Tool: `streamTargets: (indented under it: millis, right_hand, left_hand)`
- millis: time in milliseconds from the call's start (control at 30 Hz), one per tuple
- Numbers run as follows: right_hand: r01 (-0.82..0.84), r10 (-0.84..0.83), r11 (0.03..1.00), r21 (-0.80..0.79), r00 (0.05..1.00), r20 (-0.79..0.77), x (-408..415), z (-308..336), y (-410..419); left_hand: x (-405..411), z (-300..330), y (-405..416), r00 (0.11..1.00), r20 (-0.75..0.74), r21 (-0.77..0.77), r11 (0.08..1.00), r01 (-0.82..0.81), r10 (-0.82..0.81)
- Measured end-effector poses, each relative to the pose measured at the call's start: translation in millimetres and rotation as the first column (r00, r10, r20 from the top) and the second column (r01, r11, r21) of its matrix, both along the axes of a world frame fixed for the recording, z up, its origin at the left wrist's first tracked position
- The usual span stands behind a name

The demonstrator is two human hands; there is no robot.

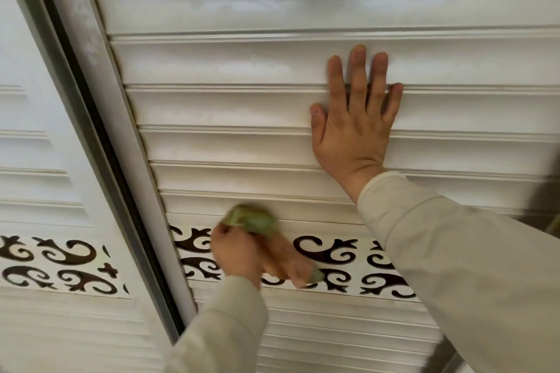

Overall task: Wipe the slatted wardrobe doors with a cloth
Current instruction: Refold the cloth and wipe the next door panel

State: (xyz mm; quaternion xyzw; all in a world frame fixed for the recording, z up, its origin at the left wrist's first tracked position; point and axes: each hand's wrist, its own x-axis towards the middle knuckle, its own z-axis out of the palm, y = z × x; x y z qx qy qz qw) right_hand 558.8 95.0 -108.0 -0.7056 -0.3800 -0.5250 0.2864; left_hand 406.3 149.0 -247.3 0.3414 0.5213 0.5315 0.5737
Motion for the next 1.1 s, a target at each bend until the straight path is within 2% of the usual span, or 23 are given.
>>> streamTargets:
  millis: [100,167,233,333,367,433,467,533,600,733,833,900,967,1033,1100]
  right_hand:
    - [0.007,-0.007,1.0,-0.002,1.0,-0.008,-1,0,2]
    - [0.005,-0.006,1.0,-0.004,1.0,-0.013,-1,0,5]
    - [-0.003,0.003,1.0,-0.003,1.0,-0.008,-5,0,10]
    - [-0.014,0.014,1.0,-0.006,1.0,-0.008,-14,1,18]
    - [-0.018,0.018,1.0,-0.018,1.0,-0.015,-16,1,20]
    - [-0.024,0.023,0.999,-0.047,0.999,-0.025,-17,2,20]
    - [-0.021,0.02,0.998,-0.063,0.999,-0.032,-17,2,19]
    - [-0.026,0.022,0.994,-0.107,0.999,-0.031,-17,1,14]
    - [-0.071,0.07,0.987,-0.143,0.997,-0.01,-16,1,9]
    - [-0.156,0.187,0.959,-0.235,0.976,0.113,12,-6,-24]
    - [-0.061,0.08,0.98,-0.191,0.992,0.094,56,-20,-71]
    - [-0.001,0.011,0.983,-0.181,0.998,0.054,82,-30,-101]
    - [0.023,-0.009,0.967,-0.254,0.999,0.054,96,-36,-114]
    - [0.015,-0.004,0.955,-0.296,0.999,0.037,100,-38,-113]
    - [0.01,-0.004,0.951,-0.309,1.0,0.021,100,-38,-109]
  left_hand:
    - [-32,3,39,0.982,0.142,-0.125,0.986,-0.108,0.125]
    - [-34,12,49,0.951,0.295,-0.114,0.992,-0.06,0.091]
    - [-21,25,45,0.933,0.36,-0.1,0.995,0.011,0.026]
    - [16,28,7,0.929,0.293,-0.016,0.97,0.241,-0.226]
    - [28,28,-11,0.893,0.279,0.023,0.932,0.361,-0.353]
    - [46,33,-42,0.762,0.164,0.113,0.779,0.617,-0.627]
    - [51,38,-50,0.719,0.058,0.139,0.718,0.682,-0.693]
    - [51,45,-52,0.71,-0.17,0.172,0.689,0.704,-0.683]
    - [42,46,-47,0.712,-0.246,0.172,0.694,0.699,-0.657]
    - [18,42,-38,0.805,-0.246,0.199,0.784,0.588,-0.541]
    - [9,49,-41,0.87,-0.209,0.257,0.833,0.49,-0.447]
    - [10,49,-46,0.877,-0.209,0.276,0.835,0.477,-0.432]
    - [13,47,-47,0.879,-0.215,0.297,0.829,0.474,-0.426]
    - [16,45,-48,0.848,-0.284,0.309,0.795,0.522,-0.447]
    - [29,43,-50,0.805,-0.288,0.291,0.753,0.589,-0.519]
